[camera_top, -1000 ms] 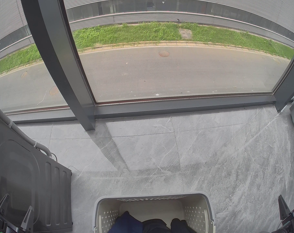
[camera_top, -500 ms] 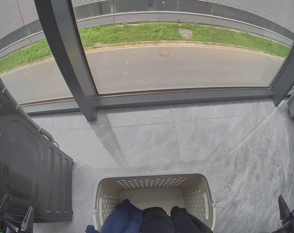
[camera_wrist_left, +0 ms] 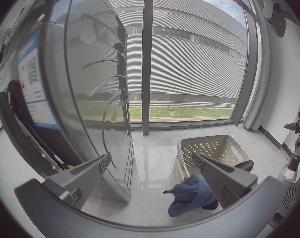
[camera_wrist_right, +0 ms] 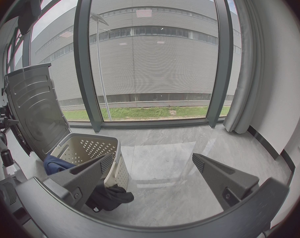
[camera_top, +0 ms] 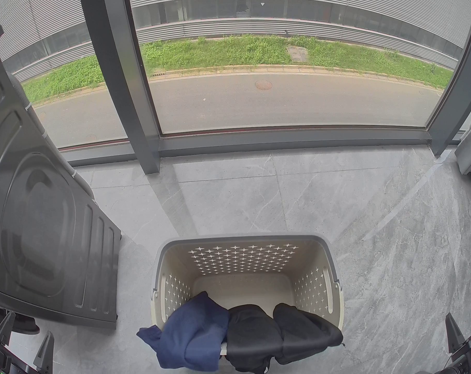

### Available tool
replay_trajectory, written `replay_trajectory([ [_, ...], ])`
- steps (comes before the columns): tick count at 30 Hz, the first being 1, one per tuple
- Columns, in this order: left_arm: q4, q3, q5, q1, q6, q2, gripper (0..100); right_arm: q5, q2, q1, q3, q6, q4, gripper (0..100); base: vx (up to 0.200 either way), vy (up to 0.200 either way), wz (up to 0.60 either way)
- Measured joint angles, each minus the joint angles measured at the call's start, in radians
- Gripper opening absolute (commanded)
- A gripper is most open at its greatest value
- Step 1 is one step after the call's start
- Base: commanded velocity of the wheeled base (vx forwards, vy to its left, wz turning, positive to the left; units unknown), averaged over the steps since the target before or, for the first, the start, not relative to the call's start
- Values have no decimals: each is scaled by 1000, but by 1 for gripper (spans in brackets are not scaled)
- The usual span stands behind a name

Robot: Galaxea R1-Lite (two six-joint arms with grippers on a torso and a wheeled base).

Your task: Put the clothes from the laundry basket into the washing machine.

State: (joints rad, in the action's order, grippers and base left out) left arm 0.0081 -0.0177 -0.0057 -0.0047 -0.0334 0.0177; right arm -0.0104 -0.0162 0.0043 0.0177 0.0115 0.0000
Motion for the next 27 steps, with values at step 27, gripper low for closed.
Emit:
replay_trajectory([
  [27,0,0,0,0,0,0,100,0,0,0,0,0,0,100,-96,0,0],
])
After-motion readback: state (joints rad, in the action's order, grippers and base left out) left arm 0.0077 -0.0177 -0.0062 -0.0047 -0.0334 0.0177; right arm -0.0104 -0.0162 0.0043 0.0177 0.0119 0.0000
